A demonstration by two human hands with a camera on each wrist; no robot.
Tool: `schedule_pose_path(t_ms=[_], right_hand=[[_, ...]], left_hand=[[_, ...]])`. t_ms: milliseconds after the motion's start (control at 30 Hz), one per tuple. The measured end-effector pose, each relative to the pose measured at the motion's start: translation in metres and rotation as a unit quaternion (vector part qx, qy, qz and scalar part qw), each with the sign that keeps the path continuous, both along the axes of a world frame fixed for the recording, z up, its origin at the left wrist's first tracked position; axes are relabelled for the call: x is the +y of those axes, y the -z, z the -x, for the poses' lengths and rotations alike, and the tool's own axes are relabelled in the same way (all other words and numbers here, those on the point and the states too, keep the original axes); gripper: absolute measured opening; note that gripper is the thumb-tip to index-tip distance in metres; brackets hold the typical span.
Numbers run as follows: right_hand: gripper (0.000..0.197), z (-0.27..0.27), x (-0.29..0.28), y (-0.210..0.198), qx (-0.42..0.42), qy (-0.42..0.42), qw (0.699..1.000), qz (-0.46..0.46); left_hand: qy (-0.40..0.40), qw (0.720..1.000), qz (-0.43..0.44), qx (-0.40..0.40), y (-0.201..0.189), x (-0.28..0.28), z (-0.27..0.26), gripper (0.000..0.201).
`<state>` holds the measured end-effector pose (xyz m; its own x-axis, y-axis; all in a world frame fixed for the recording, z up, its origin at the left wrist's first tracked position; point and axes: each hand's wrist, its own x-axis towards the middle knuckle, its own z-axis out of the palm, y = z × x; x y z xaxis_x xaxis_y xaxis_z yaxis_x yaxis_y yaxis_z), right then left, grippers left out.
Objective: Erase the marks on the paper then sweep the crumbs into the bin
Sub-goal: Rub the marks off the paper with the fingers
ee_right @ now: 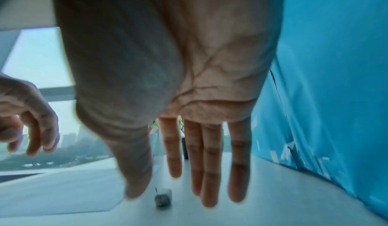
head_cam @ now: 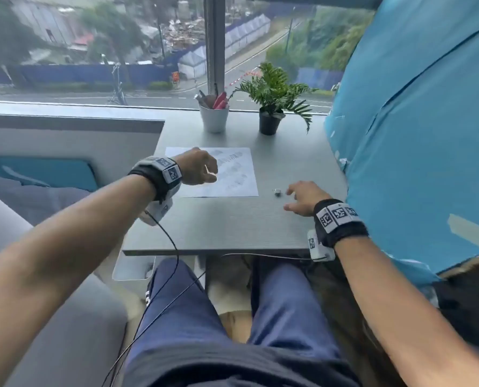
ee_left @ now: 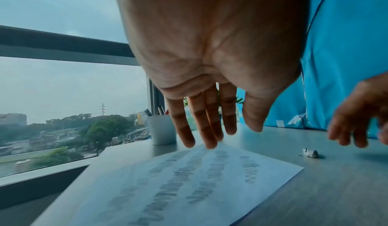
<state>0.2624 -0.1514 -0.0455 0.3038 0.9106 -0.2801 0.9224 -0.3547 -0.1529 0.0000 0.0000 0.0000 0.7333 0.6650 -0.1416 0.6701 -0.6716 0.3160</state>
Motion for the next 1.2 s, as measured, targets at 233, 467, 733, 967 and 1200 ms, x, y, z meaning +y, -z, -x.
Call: schedule_pose_path(t_ms=[233, 467, 733, 967, 1200], right_hand=[[0.044, 0.000, 0.034, -0.006, 0.024, 0.067, 0.997, -0.019], [0.017, -0.009, 0.059, 0.005, 0.052, 0.014, 0.998, -0.034], [0.010, 0.004, 0.066, -0.004, 0.169, 0.009, 0.976, -0.134], [0.013, 0.048, 0.070, 0.013, 0.153, -0.095, 0.982, -0.063], [0.011, 0.046, 0.071, 0.014, 0.153, -0.122, 0.980, -0.038]], left_hand=[[0.008, 0.997, -0.007, 0.076, 0.044, 0.002, -0.054, 0.049], [0.054, 0.991, -0.012, 0.124, 0.068, 0.023, -0.072, 0.074], [0.107, 0.989, 0.025, 0.097, 0.061, -0.005, -0.045, 0.079], [0.054, 0.993, 0.094, 0.042, 0.079, -0.013, -0.034, 0.071], [0.013, 0.994, 0.031, 0.103, 0.079, -0.024, -0.046, 0.099]])
